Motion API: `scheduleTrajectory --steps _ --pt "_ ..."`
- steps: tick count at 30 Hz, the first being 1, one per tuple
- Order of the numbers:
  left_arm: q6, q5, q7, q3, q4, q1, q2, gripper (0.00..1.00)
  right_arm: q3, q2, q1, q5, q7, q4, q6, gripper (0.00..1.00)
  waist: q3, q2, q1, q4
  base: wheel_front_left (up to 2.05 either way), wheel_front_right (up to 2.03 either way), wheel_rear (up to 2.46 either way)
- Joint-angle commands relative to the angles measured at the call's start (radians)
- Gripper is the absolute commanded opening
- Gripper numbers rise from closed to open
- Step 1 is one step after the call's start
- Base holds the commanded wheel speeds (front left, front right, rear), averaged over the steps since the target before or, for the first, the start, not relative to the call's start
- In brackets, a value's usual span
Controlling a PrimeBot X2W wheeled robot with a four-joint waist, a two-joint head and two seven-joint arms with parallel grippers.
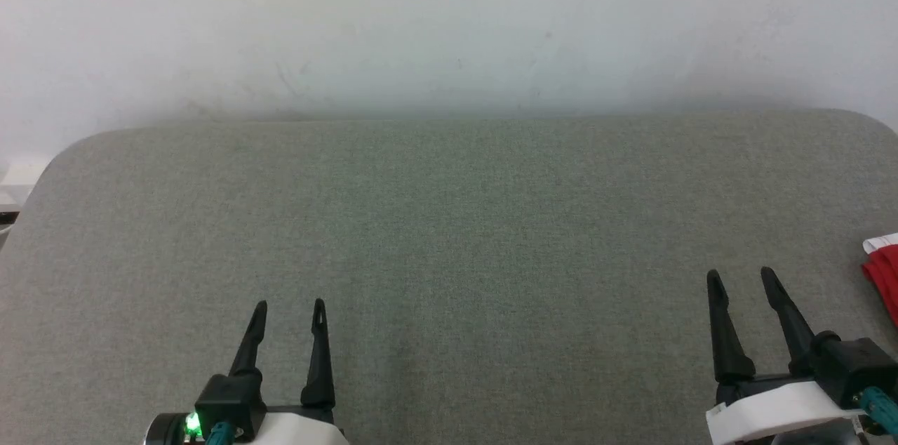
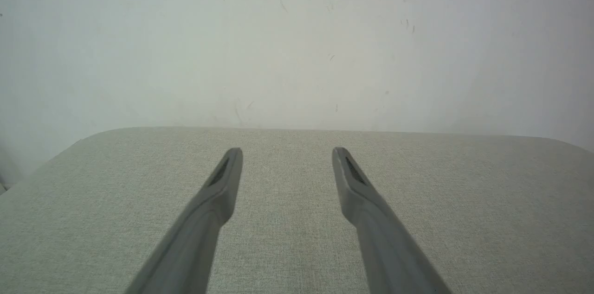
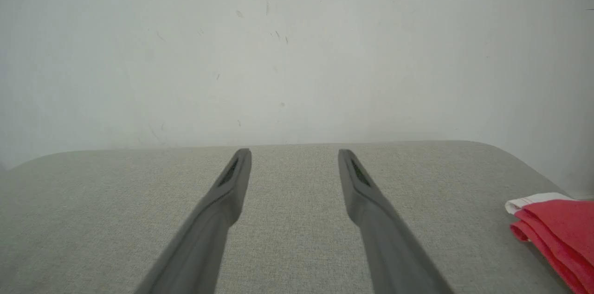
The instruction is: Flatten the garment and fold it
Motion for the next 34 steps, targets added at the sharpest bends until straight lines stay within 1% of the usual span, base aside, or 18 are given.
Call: scheduleTrajectory --steps 1,3,4,34 --pt "-0.008 0.008 -0.005 0.004 0.004 0.003 -0.003 1.0 0.004 0.004 0.001 0.007 -0.005 -0.005 -0.002 1.0 -0.001 -0.0001 -0.0001 0.0 0.0 0.0 0.0" --pt "-0.014 0.005 -0.005 0.003 0.006 0.004 -0.004 1.0 0.005 0.004 0.001 0.008 -0.005 -0.007 -0.002 1.0 -0.003 -0.0001 -0.0001 0.0 0.0 0.0 0.0" --pt "-0.014 0.0 0.0 0.0 0.003 0.0 0.0 0.0 0.002 0.0 0.0 0.006 0.0 -0.001 0.0 0.0 -0.003 -0.0001 -0.0001 0.0 0.0 0.0 0.0" --pt "-0.03 0.022 0.055 0.022 -0.007 -0.022 -0.001 0.0 0.012 0.0 -0.016 -0.026 0.054 -0.016 0.0 0.0 0.001 -0.0001 0.0 -0.001 0.0 0.0 0.0"
